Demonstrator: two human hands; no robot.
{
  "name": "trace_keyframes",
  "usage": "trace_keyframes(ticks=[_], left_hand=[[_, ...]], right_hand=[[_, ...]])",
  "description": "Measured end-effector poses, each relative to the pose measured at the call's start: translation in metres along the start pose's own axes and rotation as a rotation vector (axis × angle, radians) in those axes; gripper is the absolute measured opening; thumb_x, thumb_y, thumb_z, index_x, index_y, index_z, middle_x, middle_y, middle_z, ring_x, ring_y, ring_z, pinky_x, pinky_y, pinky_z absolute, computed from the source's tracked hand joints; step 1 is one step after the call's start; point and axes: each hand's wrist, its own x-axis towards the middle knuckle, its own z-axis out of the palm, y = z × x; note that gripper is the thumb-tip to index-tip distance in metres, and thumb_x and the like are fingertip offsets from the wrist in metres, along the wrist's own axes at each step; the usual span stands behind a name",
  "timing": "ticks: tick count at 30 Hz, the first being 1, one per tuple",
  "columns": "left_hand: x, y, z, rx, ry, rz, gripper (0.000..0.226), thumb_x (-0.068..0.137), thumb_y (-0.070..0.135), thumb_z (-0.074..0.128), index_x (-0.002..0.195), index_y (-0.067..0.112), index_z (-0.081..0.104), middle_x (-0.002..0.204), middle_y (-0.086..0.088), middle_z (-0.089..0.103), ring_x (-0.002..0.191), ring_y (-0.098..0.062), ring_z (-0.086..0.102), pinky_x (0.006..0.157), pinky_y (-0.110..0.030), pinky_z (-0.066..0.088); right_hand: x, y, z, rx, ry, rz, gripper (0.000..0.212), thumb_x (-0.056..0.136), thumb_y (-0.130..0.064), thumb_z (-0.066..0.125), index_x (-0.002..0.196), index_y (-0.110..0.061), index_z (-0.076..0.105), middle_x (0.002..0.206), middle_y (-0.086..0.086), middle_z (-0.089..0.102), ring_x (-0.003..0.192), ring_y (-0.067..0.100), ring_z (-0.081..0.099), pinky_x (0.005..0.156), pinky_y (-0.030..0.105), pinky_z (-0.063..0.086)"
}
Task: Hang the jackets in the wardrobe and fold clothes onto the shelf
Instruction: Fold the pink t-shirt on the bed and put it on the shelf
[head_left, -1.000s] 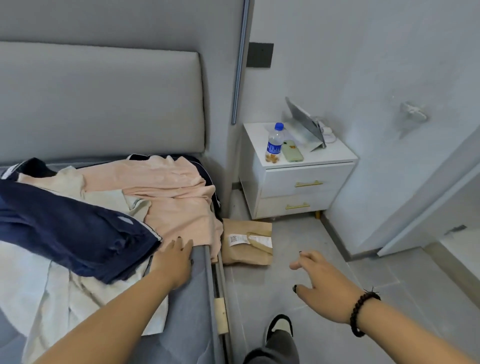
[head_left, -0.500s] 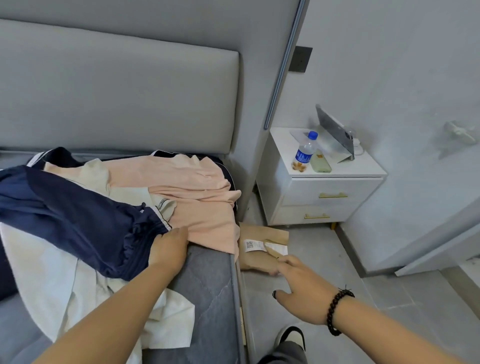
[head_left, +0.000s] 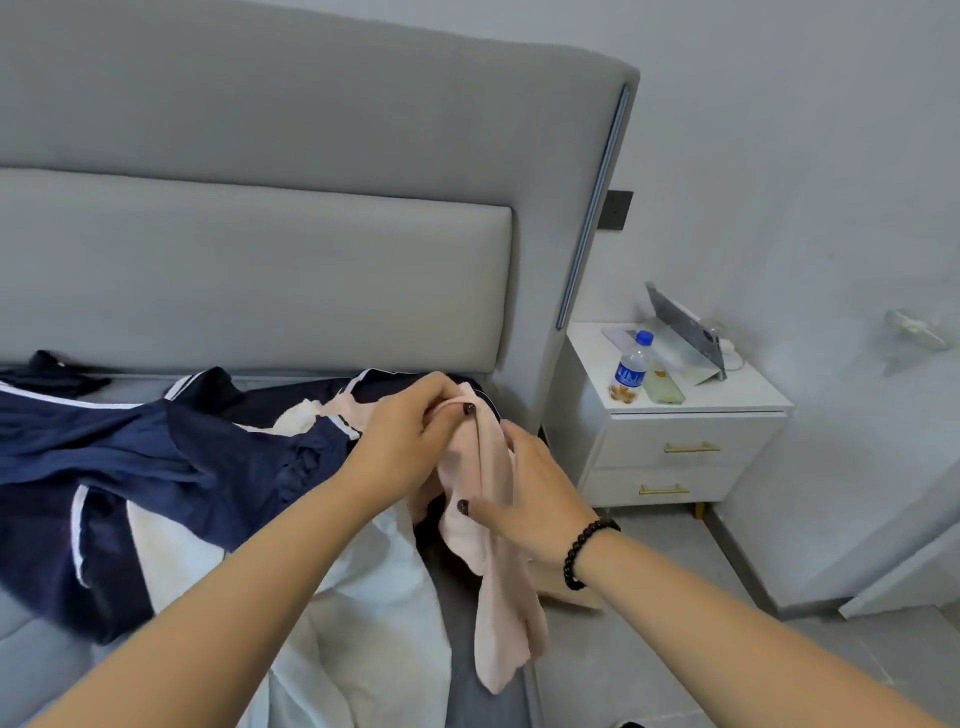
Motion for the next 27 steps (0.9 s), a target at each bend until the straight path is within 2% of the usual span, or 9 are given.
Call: trace_keyframes(ticks=[2,4,8,11,15,18,20,24,27], left_hand=[[0.001,0.03,-0.01,-0.059,0.034,0.035,0.016,0.095,0.022,0.059,0.079,0.022,0.059,0.067,0.004,0.059,0.059,-0.002,0.046,0.057,-0.012,0.036],[0.004,0.055,-0.018,-0.087,0.056,0.083,0.018,0.096,0.026,0.058,0.079,0.022,0.058,0.065,0.01,0.056,0.058,-0.001,0.046,0.056,-0.012,0.035],[0.002,0.08,-0.023,-0.123,0.076,0.097,0.019,0.095,0.033,0.058,0.077,0.026,0.055,0.058,0.013,0.05,0.053,-0.001,0.042,0.051,-0.015,0.032],[-0.01,0.088,-0.011,-0.224,0.045,0.066,0.019,0.085,0.036,0.071,0.078,0.029,0.055,0.057,0.015,0.054,0.05,0.001,0.042,0.049,-0.014,0.032],[-0.036,0.098,0.014,-0.148,-0.09,0.061,0.024,0.069,0.046,0.082,0.072,0.041,0.06,0.071,0.022,0.065,0.066,0.004,0.057,0.056,-0.008,0.039],[-0.057,0.094,0.039,0.034,-0.191,0.028,0.029,0.09,0.036,0.065,0.062,0.03,0.06,0.065,0.011,0.053,0.063,-0.005,0.051,0.053,-0.013,0.035],[-0.067,0.101,0.052,-0.031,-0.228,-0.03,0.037,0.099,0.03,0.052,0.067,0.011,0.053,0.065,0.004,0.045,0.061,-0.012,0.044,0.055,-0.025,0.032],[-0.071,0.147,0.058,-0.154,-0.181,-0.102,0.032,0.103,0.023,0.039,0.072,0.013,0.043,0.067,0.001,0.043,0.061,-0.014,0.036,0.055,-0.029,0.027],[-0.077,0.19,0.054,-0.361,-0.187,-0.13,0.04,0.104,0.034,0.038,0.082,0.006,0.059,0.072,-0.003,0.053,0.064,-0.015,0.044,0.059,-0.028,0.035]], right_hand=[[-0.004,-0.013,-0.01,0.02,0.088,-0.037,0.038,0.085,-0.028,0.06,0.12,-0.019,0.05,0.114,-0.001,0.057,0.106,0.02,0.055,0.087,0.034,0.047],[-0.01,-0.022,-0.029,0.098,0.21,-0.041,0.016,0.089,-0.014,0.05,0.102,-0.018,0.058,0.097,0.0,0.062,0.092,0.022,0.058,0.074,0.028,0.045],[-0.03,-0.041,-0.083,0.13,0.447,-0.076,0.02,0.089,-0.006,0.042,0.077,-0.018,0.052,0.073,-0.005,0.055,0.068,0.013,0.049,0.051,0.013,0.033],[-0.055,-0.057,-0.117,0.09,0.523,-0.169,0.03,0.088,-0.001,0.041,0.068,-0.023,0.044,0.067,-0.009,0.049,0.062,0.004,0.044,0.052,0.009,0.034],[-0.089,-0.074,-0.152,0.038,0.635,-0.207,0.032,0.086,0.001,0.042,0.066,-0.023,0.044,0.066,-0.011,0.047,0.062,0.002,0.043,0.053,0.009,0.034],[-0.113,-0.073,-0.19,0.137,0.836,-0.107,0.024,0.087,-0.002,0.043,0.068,-0.016,0.045,0.065,-0.006,0.046,0.06,0.008,0.041,0.049,0.014,0.03],[-0.132,-0.065,-0.215,0.226,0.939,-0.051,0.019,0.087,-0.005,0.044,0.07,-0.013,0.048,0.066,-0.004,0.047,0.062,0.013,0.043,0.054,0.022,0.034],[-0.18,-0.037,-0.24,0.195,0.979,0.047,0.027,0.087,-0.012,0.046,0.061,-0.018,0.039,0.061,-0.004,0.042,0.058,0.014,0.038,0.053,0.027,0.03],[-0.214,-0.014,-0.247,0.148,0.981,0.19,0.029,0.087,-0.014,0.046,0.061,-0.017,0.035,0.059,-0.003,0.039,0.057,0.016,0.036,0.05,0.027,0.026]])
